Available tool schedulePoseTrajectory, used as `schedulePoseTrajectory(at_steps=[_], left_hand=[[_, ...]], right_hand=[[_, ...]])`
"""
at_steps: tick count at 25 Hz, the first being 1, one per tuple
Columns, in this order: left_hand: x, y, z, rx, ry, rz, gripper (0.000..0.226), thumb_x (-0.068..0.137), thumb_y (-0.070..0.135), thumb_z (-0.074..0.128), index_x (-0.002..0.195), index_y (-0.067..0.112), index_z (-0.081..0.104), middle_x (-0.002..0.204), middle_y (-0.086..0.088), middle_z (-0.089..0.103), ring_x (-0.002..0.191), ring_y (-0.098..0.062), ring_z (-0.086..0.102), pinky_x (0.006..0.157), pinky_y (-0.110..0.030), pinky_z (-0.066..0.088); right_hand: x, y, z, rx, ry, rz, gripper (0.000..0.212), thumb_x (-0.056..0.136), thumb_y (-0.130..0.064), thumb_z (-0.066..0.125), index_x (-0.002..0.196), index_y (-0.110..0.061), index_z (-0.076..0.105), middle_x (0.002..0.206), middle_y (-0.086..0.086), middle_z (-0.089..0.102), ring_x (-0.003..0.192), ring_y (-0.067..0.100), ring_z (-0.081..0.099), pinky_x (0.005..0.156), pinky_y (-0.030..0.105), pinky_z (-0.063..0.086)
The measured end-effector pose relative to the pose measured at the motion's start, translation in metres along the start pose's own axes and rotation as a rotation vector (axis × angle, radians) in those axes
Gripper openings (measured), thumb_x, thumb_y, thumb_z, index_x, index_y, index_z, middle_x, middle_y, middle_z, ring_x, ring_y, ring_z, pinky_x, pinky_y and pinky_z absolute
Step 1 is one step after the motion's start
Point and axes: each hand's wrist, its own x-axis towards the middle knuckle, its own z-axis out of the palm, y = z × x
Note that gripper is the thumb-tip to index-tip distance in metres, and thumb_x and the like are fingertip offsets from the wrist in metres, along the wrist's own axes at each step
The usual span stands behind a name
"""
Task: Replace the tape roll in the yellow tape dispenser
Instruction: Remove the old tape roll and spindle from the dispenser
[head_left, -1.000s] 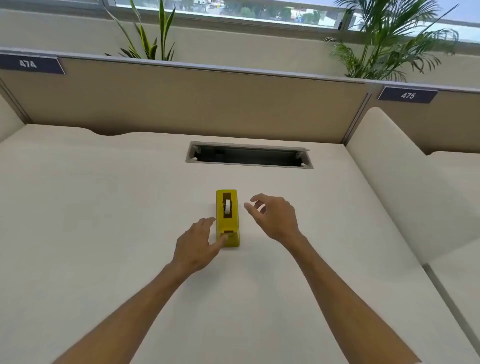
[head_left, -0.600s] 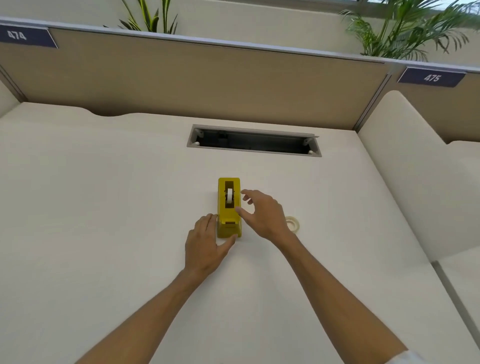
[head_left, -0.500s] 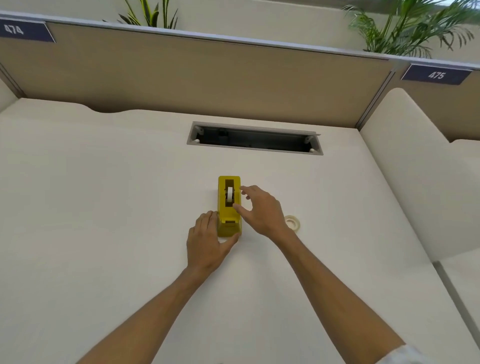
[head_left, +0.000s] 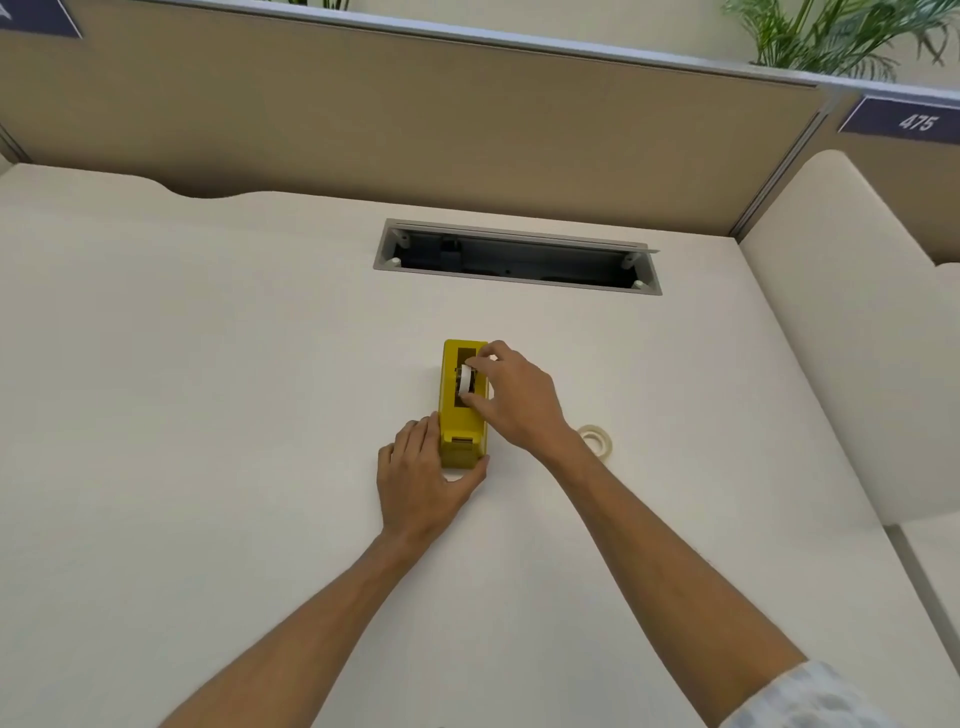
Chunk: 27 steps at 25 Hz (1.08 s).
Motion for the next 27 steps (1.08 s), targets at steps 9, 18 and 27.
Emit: schedulePoseTrajectory(at_steps=[9,18,27], left_hand=[[-0.002,-0.002,0.002,-0.006,-0.022,0.001,0.079,0.078,0.069,0.056,0.130,0.009,0.053,0.126,-0.006,0.062,0.121,-0.024,0.054,0.095,-0.039,0.044],[-0.016,-0.011,-0.003,-0.198,-0.079,0.003,0.079,0.081,0.060,0.057,0.141,0.011,0.042,0.143,-0.006,0.049,0.136,-0.023,0.041,0.112,-0.038,0.032],[-0.015,-0.012,-0.007,-0.254,-0.074,0.037,0.077,0.084,0.055,0.061,0.145,0.017,0.036,0.142,-0.001,0.051,0.134,-0.019,0.043,0.109,-0.038,0.035]], right_hand=[[0.012,-0.002,-0.005,-0.023,0.042,-0.011,0.041,0.086,-0.042,0.066,0.121,-0.021,0.063,0.117,0.001,0.066,0.099,0.021,0.063,0.079,0.037,0.052],[0.006,0.003,-0.008,0.038,0.031,-0.047,0.039,0.085,-0.038,0.068,0.118,-0.018,0.064,0.110,0.000,0.068,0.090,0.020,0.064,0.075,0.034,0.055],[0.008,0.003,-0.016,0.089,-0.001,-0.061,0.040,0.086,-0.033,0.070,0.120,-0.014,0.063,0.113,0.004,0.068,0.093,0.021,0.063,0.078,0.031,0.051]])
